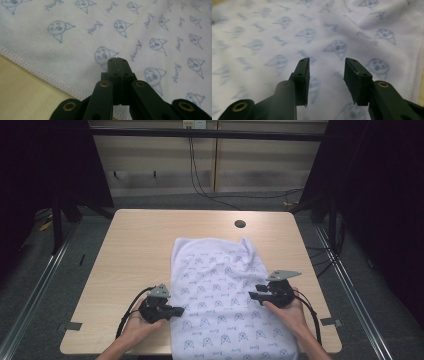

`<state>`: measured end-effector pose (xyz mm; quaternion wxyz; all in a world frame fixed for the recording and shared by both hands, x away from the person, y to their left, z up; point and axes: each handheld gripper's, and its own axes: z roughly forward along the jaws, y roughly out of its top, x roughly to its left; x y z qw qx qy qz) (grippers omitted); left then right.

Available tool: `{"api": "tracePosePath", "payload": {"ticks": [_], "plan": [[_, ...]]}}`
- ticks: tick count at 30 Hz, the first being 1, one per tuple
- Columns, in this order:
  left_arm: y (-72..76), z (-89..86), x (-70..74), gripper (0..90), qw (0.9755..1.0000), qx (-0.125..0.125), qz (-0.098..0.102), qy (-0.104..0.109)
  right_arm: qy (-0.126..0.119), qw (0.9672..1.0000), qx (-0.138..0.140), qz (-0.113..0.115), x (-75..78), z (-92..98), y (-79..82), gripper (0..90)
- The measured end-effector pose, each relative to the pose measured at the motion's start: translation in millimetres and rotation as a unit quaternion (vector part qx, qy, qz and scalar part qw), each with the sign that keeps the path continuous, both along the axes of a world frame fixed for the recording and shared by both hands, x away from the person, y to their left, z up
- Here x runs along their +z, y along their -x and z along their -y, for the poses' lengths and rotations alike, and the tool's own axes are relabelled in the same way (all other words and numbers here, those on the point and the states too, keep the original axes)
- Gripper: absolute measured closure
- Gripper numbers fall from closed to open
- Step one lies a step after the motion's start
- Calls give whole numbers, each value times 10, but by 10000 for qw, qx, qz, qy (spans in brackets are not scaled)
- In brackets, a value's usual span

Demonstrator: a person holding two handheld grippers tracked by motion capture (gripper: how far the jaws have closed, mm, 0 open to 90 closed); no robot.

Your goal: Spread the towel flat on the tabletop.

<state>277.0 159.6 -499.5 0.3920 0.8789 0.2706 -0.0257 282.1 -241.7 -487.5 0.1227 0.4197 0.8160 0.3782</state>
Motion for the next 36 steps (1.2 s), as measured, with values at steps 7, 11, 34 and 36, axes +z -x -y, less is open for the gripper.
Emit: {"api": "tracePosePath", "payload": {"ticks": [7,11,34,36], "plan": [[152,-318,12,900,9999,95,-35,-24,577,9979,278,-85,-81,-159,48,746],[230,-344,22,900,9996,-176,-229,-19,461,9979,423,-180,-75,-142,239,860],[-552,-71,-21,846,9967,696,415,-80,-110,9991,-53,411,232,46,-127,642],[-589,-92,-42,852,9969,712,334,43,-57,9991,-261,343,179,66,-406,608]]}}
